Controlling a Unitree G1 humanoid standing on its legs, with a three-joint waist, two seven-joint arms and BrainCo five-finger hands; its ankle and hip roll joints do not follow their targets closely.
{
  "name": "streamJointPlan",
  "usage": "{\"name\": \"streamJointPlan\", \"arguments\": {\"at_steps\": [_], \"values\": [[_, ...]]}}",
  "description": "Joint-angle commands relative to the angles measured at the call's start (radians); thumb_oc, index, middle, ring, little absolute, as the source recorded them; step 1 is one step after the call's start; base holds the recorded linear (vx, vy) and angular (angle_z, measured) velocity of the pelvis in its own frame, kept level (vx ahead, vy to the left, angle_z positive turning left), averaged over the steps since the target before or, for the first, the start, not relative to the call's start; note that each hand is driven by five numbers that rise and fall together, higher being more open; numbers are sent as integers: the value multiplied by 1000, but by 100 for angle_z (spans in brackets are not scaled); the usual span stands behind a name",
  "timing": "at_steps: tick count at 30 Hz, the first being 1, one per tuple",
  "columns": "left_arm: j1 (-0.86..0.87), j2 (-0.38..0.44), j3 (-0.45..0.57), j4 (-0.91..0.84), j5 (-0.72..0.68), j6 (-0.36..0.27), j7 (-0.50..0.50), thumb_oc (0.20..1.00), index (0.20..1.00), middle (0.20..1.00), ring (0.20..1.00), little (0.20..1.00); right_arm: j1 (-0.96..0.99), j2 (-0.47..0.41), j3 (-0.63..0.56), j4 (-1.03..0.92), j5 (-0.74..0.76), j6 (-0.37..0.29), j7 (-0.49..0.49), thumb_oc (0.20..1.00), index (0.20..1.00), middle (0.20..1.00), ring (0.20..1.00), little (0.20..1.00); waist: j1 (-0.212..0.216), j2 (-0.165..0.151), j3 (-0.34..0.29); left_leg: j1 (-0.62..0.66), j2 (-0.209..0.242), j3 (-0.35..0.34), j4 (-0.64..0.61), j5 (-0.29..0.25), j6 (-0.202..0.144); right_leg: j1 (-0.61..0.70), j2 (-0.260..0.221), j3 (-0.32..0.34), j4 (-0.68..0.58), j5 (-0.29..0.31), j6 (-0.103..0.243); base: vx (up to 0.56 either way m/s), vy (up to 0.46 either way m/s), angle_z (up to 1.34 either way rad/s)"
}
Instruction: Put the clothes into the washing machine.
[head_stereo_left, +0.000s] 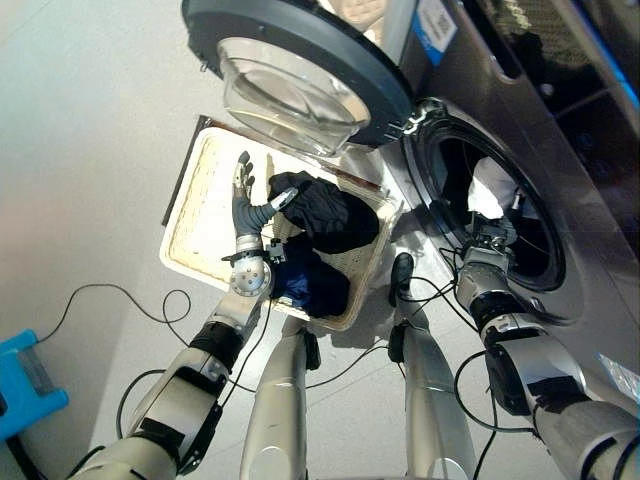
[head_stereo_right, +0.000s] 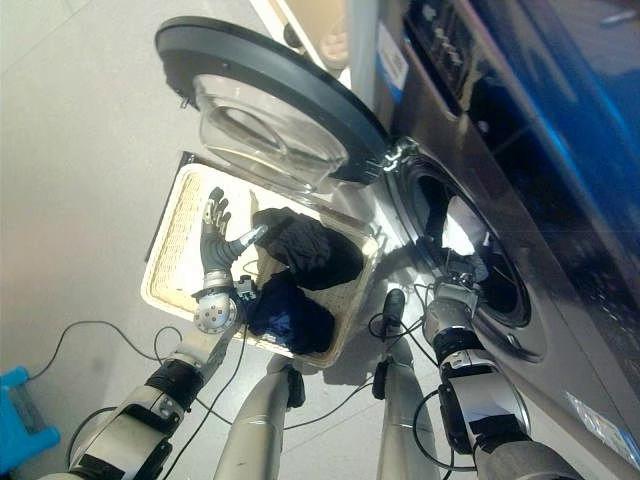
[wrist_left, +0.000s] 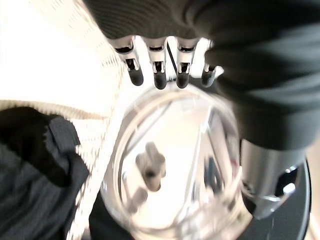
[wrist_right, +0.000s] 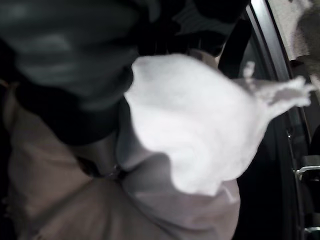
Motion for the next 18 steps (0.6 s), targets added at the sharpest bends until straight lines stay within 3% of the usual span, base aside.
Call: {"name": "streamJointPlan", "arguments": {"at_steps": [1,9,10,11,18], "values": [[-9,30,-6,-94,12,-64,19,1000,1000,1000,1000,1000,-27,-57,-44,-43,76,-67,15,200,200,200,200,200,7,43,-20,-31,-83,-39,33,-58,-13,4,-23,-102,152,-116,100,14,-35,13],[-2,61,-35,-155,0,-18,-1,1000,1000,1000,1000,1000,-79,-107,-116,-58,110,-167,-75,200,200,200,200,200,19,52,-20,-37,-90,-58,31,-60,-9,-3,-33,-108,154,-108,105,4,-17,6],[-3,62,-38,-156,-1,-16,-2,1000,1000,1000,1000,1000,-82,-108,-116,-56,110,-170,-83,507,507,507,507,507,20,53,-20,-36,-90,-58,30,-60,-9,-3,-34,-109,154,-107,105,4,-5,6],[-6,65,-46,-156,-4,-9,-4,1000,1000,1000,1000,1000,-86,-116,-109,-44,110,-175,-105,1000,1000,1000,1000,1000,19,53,-20,-36,-90,-58,27,-58,-8,-4,-34,-109,153,-106,105,2,-1,6],[-11,66,-62,-143,-18,-4,-11,1000,1000,1000,1000,1000,-91,-122,-76,-24,92,-174,-134,1000,1000,1000,1000,1000,17,52,-20,-31,-90,-58,27,-57,-5,0,-33,-106,152,-104,104,1,1,2]]}}
